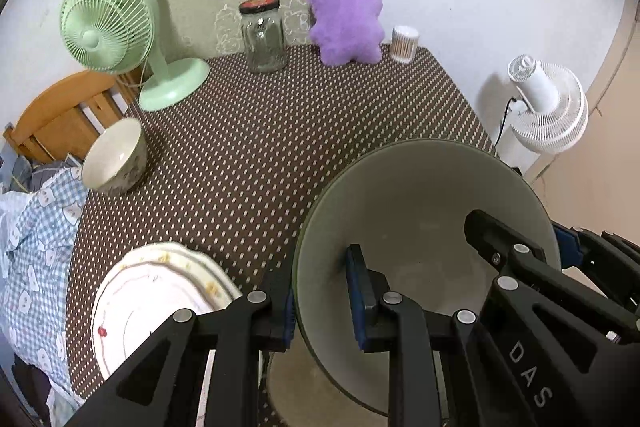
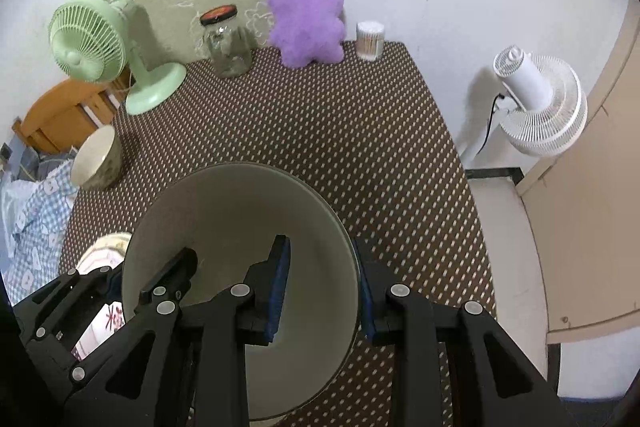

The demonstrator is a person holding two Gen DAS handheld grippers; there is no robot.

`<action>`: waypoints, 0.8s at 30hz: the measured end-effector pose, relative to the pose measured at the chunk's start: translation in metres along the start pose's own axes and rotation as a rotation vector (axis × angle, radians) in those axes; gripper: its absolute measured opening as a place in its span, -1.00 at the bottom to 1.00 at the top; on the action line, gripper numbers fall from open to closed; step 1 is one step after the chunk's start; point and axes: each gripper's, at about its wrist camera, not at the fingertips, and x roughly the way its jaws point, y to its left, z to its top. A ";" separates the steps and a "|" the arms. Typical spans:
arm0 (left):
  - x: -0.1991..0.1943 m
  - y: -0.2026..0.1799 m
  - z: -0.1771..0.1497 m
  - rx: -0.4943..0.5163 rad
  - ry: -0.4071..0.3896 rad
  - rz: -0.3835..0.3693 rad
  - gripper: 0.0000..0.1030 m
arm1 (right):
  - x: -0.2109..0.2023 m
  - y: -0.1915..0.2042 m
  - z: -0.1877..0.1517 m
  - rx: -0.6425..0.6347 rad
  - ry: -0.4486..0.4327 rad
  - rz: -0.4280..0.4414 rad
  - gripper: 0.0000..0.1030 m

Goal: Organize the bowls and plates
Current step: 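Carry the second bowl toward the plate stack and first bowl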

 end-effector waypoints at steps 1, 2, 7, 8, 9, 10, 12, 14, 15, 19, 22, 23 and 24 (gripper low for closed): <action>0.000 0.002 -0.004 0.001 0.005 -0.001 -0.62 | 0.001 0.002 -0.004 0.000 0.005 -0.001 -0.34; 0.001 0.004 -0.009 0.003 0.011 -0.001 -0.62 | 0.002 0.005 -0.010 0.001 0.014 -0.002 -0.34; 0.005 0.011 -0.032 0.007 0.049 -0.005 -0.62 | 0.008 0.012 -0.029 0.002 0.050 -0.007 -0.34; 0.006 0.012 -0.035 0.007 0.054 -0.006 -0.62 | 0.009 0.013 -0.032 0.003 0.057 -0.008 -0.34; 0.007 0.012 -0.039 0.008 0.059 -0.007 -0.62 | 0.010 0.014 -0.036 0.002 0.064 -0.010 -0.34; 0.008 0.013 -0.043 0.008 0.067 -0.008 -0.62 | 0.011 0.015 -0.039 -0.001 0.070 -0.012 -0.34; 0.009 0.014 -0.048 0.007 0.075 -0.009 -0.62 | 0.013 0.016 -0.044 -0.006 0.082 -0.017 -0.34; 0.010 0.014 -0.054 0.007 0.085 -0.011 -0.61 | 0.014 0.017 -0.047 -0.010 0.091 -0.022 -0.34; 0.011 0.015 -0.056 0.007 0.088 -0.012 -0.61 | 0.015 0.018 -0.049 -0.011 0.096 -0.023 -0.34; 0.013 0.016 -0.061 0.007 0.097 -0.009 -0.61 | 0.019 0.020 -0.054 -0.014 0.106 -0.029 -0.34; 0.015 0.016 -0.064 0.001 0.098 -0.014 -0.62 | 0.021 0.020 -0.055 -0.015 0.112 -0.036 -0.34; 0.014 0.016 -0.064 0.002 0.098 -0.015 -0.62 | 0.022 0.019 -0.055 -0.015 0.113 -0.038 -0.34; 0.014 0.015 -0.065 0.002 0.098 -0.016 -0.62 | 0.023 0.019 -0.055 -0.015 0.113 -0.039 -0.34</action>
